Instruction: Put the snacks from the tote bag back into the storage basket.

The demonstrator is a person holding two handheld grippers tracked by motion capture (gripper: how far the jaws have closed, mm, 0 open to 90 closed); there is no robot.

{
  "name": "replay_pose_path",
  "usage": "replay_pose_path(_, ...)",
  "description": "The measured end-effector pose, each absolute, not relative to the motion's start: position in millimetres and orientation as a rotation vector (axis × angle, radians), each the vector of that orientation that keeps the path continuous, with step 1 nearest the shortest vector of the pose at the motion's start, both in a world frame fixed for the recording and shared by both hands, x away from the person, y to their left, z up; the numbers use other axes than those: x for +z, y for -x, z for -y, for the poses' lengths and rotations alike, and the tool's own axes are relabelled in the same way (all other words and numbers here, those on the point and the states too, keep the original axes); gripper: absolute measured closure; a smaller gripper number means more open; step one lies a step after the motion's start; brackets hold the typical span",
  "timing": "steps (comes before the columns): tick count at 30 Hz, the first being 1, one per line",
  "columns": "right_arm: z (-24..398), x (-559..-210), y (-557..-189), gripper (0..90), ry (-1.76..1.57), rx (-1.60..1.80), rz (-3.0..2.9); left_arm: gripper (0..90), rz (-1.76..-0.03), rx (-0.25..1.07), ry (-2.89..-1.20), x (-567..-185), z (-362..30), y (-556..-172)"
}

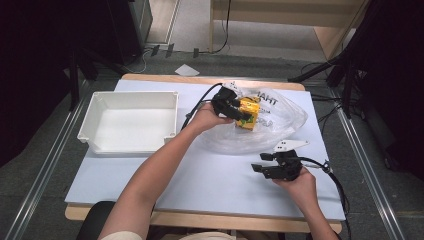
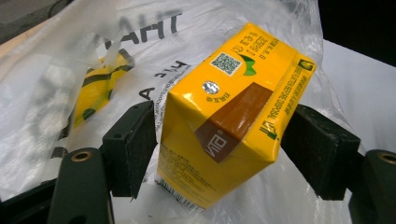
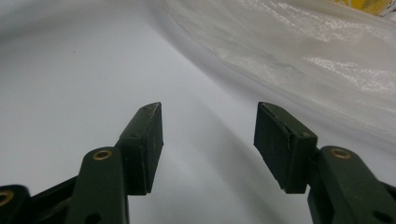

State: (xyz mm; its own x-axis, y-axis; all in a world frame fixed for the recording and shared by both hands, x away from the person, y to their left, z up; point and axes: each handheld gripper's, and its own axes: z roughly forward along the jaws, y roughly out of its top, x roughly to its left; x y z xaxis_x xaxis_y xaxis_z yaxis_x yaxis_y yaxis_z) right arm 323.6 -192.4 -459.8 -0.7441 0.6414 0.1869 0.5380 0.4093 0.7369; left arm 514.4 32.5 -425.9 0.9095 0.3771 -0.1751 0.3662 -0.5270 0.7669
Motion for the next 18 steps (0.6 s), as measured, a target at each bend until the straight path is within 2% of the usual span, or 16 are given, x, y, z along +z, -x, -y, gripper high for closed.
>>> replay_pose_path(7,193.4,-461.1,-322.8,43.4,-1.077,1.244,-2.533,26.3,-0.515,0.015,-2.179,-432.8,-26.0,-514.2)
replay_pose_path(18,194.1,-462.4,-324.6,43.7,-1.085,1.244,-2.535,28.6,-0.533,0.029,-2.194,-433.1,-22.4,-511.8)
